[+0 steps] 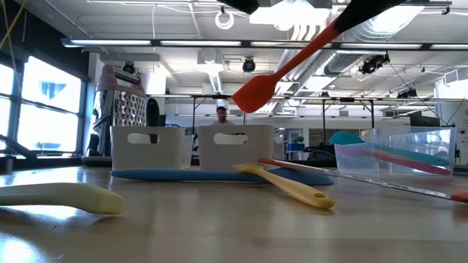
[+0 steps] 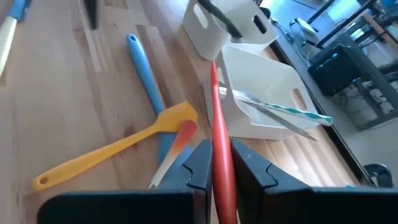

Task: Pick & Place Kitchen Items
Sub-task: Put the right orange spatula into the transparent bin

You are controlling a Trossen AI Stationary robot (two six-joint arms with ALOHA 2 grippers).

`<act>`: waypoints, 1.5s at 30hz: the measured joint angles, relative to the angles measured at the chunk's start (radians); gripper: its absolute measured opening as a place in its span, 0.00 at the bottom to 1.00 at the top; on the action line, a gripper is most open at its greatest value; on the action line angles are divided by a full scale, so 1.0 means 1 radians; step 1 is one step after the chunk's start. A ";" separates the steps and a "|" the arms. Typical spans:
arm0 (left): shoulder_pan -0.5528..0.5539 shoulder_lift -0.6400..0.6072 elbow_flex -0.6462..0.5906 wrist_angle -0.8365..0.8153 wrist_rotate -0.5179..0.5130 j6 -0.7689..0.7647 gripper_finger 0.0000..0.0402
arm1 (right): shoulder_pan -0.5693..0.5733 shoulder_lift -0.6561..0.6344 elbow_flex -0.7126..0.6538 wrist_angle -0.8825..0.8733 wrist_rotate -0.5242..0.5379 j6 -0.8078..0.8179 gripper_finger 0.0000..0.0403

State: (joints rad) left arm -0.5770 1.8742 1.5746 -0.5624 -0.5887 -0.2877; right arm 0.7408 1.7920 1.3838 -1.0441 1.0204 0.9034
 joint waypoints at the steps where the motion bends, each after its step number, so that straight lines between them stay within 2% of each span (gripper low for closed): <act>1: 0.000 0.008 0.001 0.002 0.005 -0.009 0.57 | 0.002 0.000 0.000 -0.009 0.006 0.011 0.07; 12: -0.006 0.034 0.000 -0.037 0.030 -0.029 0.57 | 0.008 0.000 0.000 -0.140 0.054 0.124 0.07; 37: -0.006 0.034 0.000 -0.065 0.019 -0.031 0.57 | 0.005 0.000 0.000 -0.180 0.119 0.130 0.07; 45: -0.006 0.044 -0.001 -0.079 0.015 -0.032 0.57 | 0.004 0.000 0.000 -0.357 0.158 0.315 0.07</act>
State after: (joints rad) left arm -0.5831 1.9187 1.5734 -0.6418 -0.5739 -0.3195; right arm 0.7444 1.7916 1.3838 -1.4013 1.1780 1.2183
